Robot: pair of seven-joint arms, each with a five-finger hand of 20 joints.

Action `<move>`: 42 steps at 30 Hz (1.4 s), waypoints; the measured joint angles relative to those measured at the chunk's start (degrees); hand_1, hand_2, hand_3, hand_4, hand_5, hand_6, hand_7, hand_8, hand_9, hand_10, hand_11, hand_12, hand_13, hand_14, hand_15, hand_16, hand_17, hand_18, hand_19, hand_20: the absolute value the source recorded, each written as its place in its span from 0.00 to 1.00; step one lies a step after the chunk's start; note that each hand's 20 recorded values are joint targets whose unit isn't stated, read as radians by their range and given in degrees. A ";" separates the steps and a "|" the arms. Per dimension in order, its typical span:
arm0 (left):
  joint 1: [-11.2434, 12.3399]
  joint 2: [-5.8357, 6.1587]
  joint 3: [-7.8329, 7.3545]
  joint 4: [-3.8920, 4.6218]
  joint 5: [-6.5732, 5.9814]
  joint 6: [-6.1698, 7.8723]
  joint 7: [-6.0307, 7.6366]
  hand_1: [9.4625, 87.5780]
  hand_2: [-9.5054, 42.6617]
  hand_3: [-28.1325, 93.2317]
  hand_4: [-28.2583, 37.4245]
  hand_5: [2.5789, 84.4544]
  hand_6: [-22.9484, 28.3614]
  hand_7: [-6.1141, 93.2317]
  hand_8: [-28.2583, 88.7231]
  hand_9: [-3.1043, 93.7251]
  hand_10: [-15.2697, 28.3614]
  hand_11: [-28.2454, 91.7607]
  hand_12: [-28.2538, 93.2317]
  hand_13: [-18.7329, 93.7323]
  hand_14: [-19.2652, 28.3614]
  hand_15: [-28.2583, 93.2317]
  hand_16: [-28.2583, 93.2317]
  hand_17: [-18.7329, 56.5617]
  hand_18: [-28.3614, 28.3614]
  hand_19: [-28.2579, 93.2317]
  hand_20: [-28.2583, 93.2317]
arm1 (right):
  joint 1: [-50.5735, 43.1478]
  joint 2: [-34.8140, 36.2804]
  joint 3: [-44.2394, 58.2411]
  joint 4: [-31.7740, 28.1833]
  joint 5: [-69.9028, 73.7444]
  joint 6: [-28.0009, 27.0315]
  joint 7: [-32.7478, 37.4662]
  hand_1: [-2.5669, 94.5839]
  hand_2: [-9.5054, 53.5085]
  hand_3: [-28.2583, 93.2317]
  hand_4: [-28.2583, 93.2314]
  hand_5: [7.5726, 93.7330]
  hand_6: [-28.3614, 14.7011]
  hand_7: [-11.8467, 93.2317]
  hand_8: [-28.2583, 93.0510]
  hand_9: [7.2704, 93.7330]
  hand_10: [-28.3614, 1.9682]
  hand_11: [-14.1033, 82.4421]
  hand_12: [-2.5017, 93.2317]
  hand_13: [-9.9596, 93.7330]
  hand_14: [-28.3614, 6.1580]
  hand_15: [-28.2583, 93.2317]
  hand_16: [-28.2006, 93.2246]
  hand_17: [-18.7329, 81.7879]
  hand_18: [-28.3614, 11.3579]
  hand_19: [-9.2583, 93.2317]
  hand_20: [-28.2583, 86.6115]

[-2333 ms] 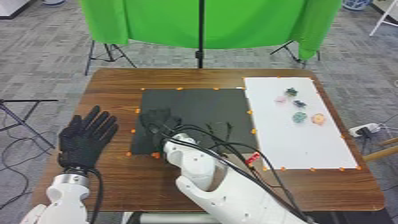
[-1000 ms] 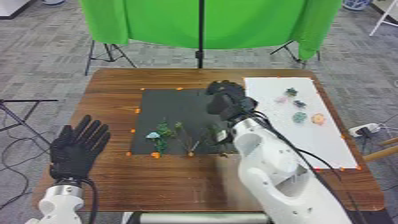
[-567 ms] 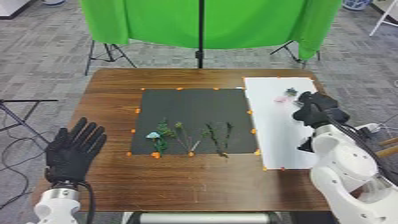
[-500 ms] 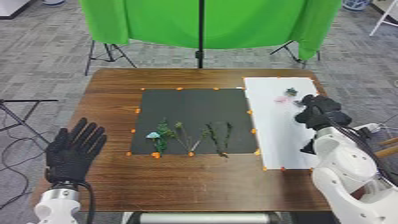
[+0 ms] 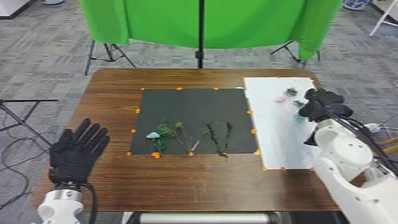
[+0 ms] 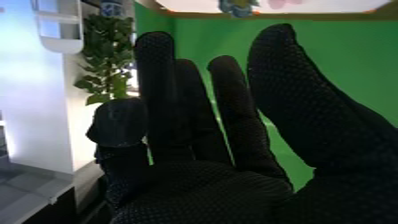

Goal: Arrange flowers

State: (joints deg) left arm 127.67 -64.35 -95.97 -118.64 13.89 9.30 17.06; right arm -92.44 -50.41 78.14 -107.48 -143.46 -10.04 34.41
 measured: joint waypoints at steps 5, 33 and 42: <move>0.00 -0.04 0.02 -0.04 -0.04 0.00 0.01 0.22 0.44 0.87 0.00 0.48 0.67 0.13 0.17 0.39 0.74 0.39 0.31 0.40 0.78 0.52 0.17 0.14 0.79 0.57 0.35 | 0.16 0.15 0.22 1.87 0.79 -1.40 -1.04 0.51 0.00 0.94 0.00 0.48 0.55 0.26 0.13 0.45 0.40 0.29 0.18 0.55 0.38 0.76 0.36 0.48 0.06 1.00 0.75; -0.15 -0.53 0.44 -0.06 -1.08 0.61 -1.32 0.23 0.46 0.87 0.00 0.48 0.67 0.13 0.17 0.39 0.74 0.39 0.30 0.40 0.78 0.53 0.17 0.14 0.79 0.57 0.35 | 0.68 -1.78 -5.91 8.22 -2.37 7.63 -2.34 0.61 0.00 0.83 0.00 0.70 0.65 0.38 0.16 0.81 0.52 0.29 0.41 0.70 0.52 0.69 0.52 0.54 0.12 1.00 0.74; 0.19 -0.59 0.09 -0.29 -1.29 0.69 -0.92 0.23 0.46 0.87 0.00 0.48 0.67 0.13 0.17 0.39 0.74 0.39 0.30 0.40 0.78 0.52 0.17 0.14 0.79 0.57 0.35 | 3.84 -1.09 -12.17 1.86 -1.29 9.38 -5.85 0.56 0.00 0.86 0.00 0.67 0.65 0.37 0.09 0.73 0.50 0.40 0.31 0.67 0.50 0.71 0.49 0.51 0.13 1.00 0.72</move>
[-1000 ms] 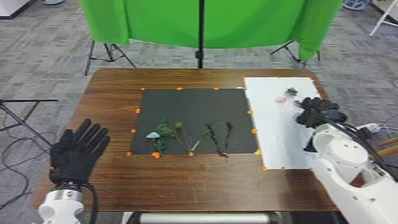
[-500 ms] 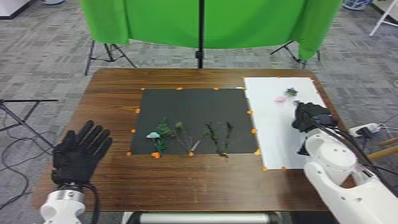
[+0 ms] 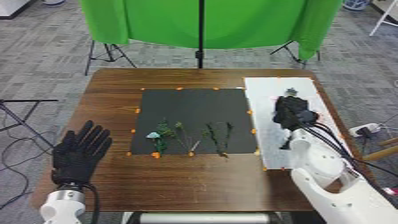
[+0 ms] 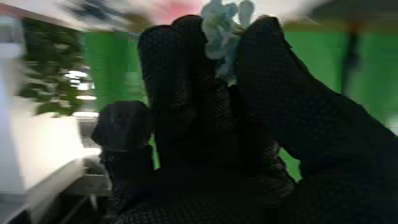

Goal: Arrange flowers

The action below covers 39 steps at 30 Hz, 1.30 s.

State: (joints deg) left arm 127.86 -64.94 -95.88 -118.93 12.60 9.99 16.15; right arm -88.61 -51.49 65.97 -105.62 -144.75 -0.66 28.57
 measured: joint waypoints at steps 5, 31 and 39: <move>0.61 -0.01 -0.62 -0.41 -0.02 0.01 0.06 0.23 0.46 0.87 0.00 0.48 0.67 0.13 0.17 0.39 0.74 0.39 0.30 0.40 0.78 0.52 0.17 0.14 0.79 0.57 0.35 | 7.98 -3.73 -5.98 1.91 1.99 1.53 -9.32 0.56 0.00 0.87 0.00 0.66 0.66 0.37 0.09 0.70 0.50 0.43 0.26 0.66 0.51 0.72 0.48 0.50 0.13 0.99 0.71; -1.71 2.67 1.76 0.43 0.07 -0.10 0.00 0.23 0.46 0.87 0.00 0.48 0.67 0.13 0.17 0.39 0.74 0.39 0.30 0.40 0.78 0.52 0.17 0.14 0.79 0.57 0.35 | 24.27 -30.65 -23.09 27.14 -1.36 1.12 -18.87 0.51 0.00 0.90 0.00 0.61 0.65 0.37 0.08 0.63 0.50 0.40 0.20 0.64 0.50 0.74 0.44 0.50 0.13 0.98 0.70; -3.22 3.28 2.21 0.72 0.10 0.00 -0.37 0.23 0.46 0.87 0.00 0.48 0.67 0.13 0.17 0.39 0.74 0.39 0.30 0.40 0.78 0.52 0.17 0.14 0.79 0.57 0.35 | 23.98 -31.98 -23.09 26.41 -1.52 -2.29 -15.99 0.52 0.00 0.91 0.00 0.56 0.62 0.31 0.10 0.57 0.50 0.35 0.19 0.61 0.48 0.73 0.43 0.48 0.12 0.96 0.70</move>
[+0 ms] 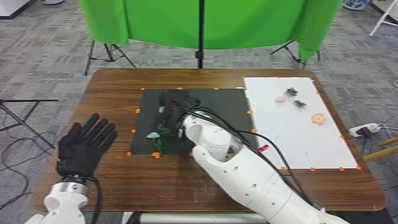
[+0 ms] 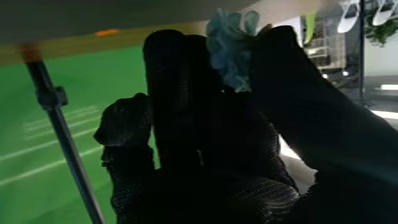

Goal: Arrange flowers

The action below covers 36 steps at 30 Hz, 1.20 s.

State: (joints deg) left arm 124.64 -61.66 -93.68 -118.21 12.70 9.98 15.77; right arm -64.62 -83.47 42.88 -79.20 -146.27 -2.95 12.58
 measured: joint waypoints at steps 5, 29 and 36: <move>-0.88 0.28 0.73 0.19 -0.08 0.11 -0.55 0.22 0.46 0.87 0.00 0.48 0.67 0.13 0.17 0.39 0.74 0.39 0.30 0.40 0.78 0.53 0.17 0.14 0.79 0.57 0.35 | -1.32 -1.03 1.26 -0.86 0.00 -3.86 1.21 0.52 0.00 0.92 0.00 0.53 0.62 0.30 0.10 0.54 0.49 0.32 0.18 0.61 0.48 0.73 0.42 0.47 0.12 0.95 0.70; 0.35 -1.86 -0.58 0.21 -0.11 0.06 -1.15 0.22 0.45 0.87 0.00 0.48 0.67 0.13 0.17 0.39 0.74 0.39 0.30 0.40 0.78 0.52 0.17 0.14 0.79 0.57 0.35 | -5.10 2.13 8.49 -17.01 12.04 -8.44 2.87 0.47 0.00 0.92 0.00 0.44 0.56 0.24 0.13 0.43 0.43 0.26 0.17 0.56 0.41 0.71 0.36 0.45 0.10 0.92 0.68; 0.65 -2.83 -1.24 0.29 -0.07 -0.02 -1.46 0.22 0.45 0.87 0.00 0.48 0.67 0.13 0.17 0.39 0.74 0.39 0.30 0.40 0.78 0.52 0.17 0.14 0.79 0.57 0.35 | -11.99 9.97 18.61 -28.97 15.20 -8.16 6.60 0.47 0.00 0.92 0.00 0.44 0.56 0.23 0.13 0.43 0.43 0.25 0.17 0.55 0.41 0.66 0.35 0.44 0.11 0.90 0.65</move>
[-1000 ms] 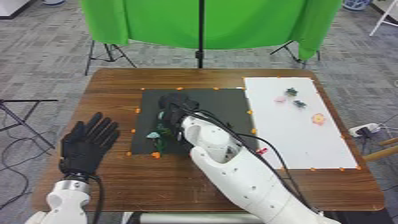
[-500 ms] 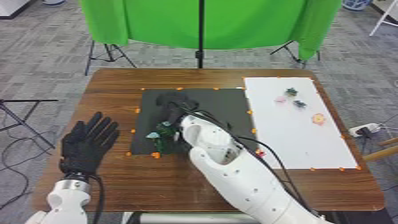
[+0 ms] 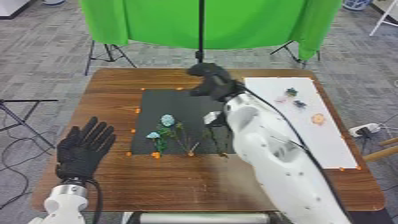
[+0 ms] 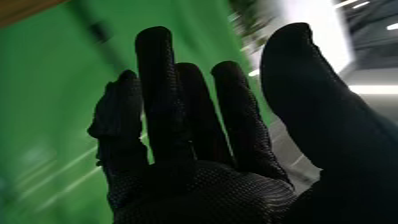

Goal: Arrange flowers

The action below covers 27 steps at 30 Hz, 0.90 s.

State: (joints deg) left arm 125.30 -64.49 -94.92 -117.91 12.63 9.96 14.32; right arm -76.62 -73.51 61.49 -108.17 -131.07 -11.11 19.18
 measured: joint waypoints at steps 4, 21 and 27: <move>0.63 -0.16 -0.22 -0.14 0.00 -0.09 0.20 0.22 0.45 0.87 0.00 0.48 0.67 0.13 0.17 0.39 0.74 0.39 0.30 0.40 0.78 0.52 0.17 0.14 0.79 0.57 0.35 | -6.12 5.77 7.25 -4.25 -0.07 1.56 5.11 0.47 0.00 0.92 0.00 0.44 0.55 0.23 0.13 0.42 0.43 0.25 0.17 0.55 0.41 0.66 0.35 0.45 0.11 0.91 0.65; 2.20 -0.32 -0.57 -0.69 -1.99 0.08 1.53 0.22 0.45 0.87 0.00 0.48 0.67 0.13 0.17 0.39 0.74 0.39 0.30 0.40 0.78 0.52 0.17 0.14 0.79 0.57 0.35 | -20.00 15.63 24.24 4.48 -2.27 9.99 10.34 0.49 0.00 0.94 0.00 0.44 0.58 0.25 0.12 0.40 0.46 0.25 0.16 0.54 0.44 0.64 0.34 0.45 0.13 0.93 0.64; 2.09 -0.37 0.25 -0.67 -1.91 0.09 1.43 0.22 0.45 0.87 0.00 0.48 0.67 0.13 0.17 0.39 0.74 0.39 0.30 0.40 0.78 0.52 0.17 0.14 0.79 0.57 0.35 | -17.40 15.13 24.28 6.33 -3.36 8.08 13.46 0.48 0.00 0.94 0.00 0.44 0.57 0.25 0.12 0.37 0.43 0.25 0.16 0.53 0.43 0.64 0.35 0.45 0.12 0.93 0.64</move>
State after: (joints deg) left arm 127.39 -64.86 -94.67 -118.58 10.73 10.05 15.74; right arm -94.02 -58.38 85.77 -101.84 -134.43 -3.03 32.63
